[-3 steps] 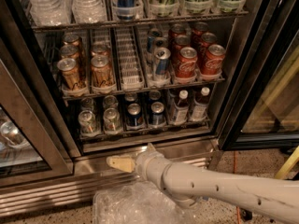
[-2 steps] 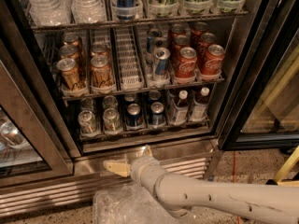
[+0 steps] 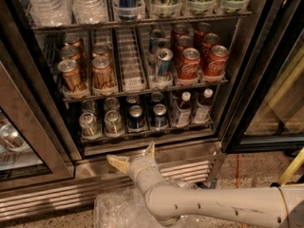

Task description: Pick pepsi can from bottom shelf of fridge

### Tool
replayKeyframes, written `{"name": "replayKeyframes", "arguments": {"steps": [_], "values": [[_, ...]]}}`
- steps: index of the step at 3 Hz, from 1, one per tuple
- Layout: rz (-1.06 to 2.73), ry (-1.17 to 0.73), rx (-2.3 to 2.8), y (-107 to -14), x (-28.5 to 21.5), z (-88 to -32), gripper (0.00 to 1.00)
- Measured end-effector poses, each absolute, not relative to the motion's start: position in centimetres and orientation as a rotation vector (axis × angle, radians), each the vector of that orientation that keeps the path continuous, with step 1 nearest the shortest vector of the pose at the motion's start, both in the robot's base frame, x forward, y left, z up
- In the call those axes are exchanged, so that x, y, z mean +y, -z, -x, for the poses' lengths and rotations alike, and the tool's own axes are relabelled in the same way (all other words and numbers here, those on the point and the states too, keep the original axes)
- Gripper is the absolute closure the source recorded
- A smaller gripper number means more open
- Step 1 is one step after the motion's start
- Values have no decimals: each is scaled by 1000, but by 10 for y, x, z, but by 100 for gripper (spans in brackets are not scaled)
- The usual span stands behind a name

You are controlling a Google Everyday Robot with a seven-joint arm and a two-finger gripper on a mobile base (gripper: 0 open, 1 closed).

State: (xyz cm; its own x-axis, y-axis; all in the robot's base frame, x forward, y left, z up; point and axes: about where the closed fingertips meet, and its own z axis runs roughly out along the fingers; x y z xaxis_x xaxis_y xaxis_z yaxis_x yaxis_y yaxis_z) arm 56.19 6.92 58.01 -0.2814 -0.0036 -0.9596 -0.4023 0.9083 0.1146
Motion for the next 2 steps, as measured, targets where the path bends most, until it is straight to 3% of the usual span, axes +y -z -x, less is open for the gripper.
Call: {"name": "replayKeyframes", "arguments": {"steps": [2], "values": [[239,-327,1807,-585,50,-571,0]]}}
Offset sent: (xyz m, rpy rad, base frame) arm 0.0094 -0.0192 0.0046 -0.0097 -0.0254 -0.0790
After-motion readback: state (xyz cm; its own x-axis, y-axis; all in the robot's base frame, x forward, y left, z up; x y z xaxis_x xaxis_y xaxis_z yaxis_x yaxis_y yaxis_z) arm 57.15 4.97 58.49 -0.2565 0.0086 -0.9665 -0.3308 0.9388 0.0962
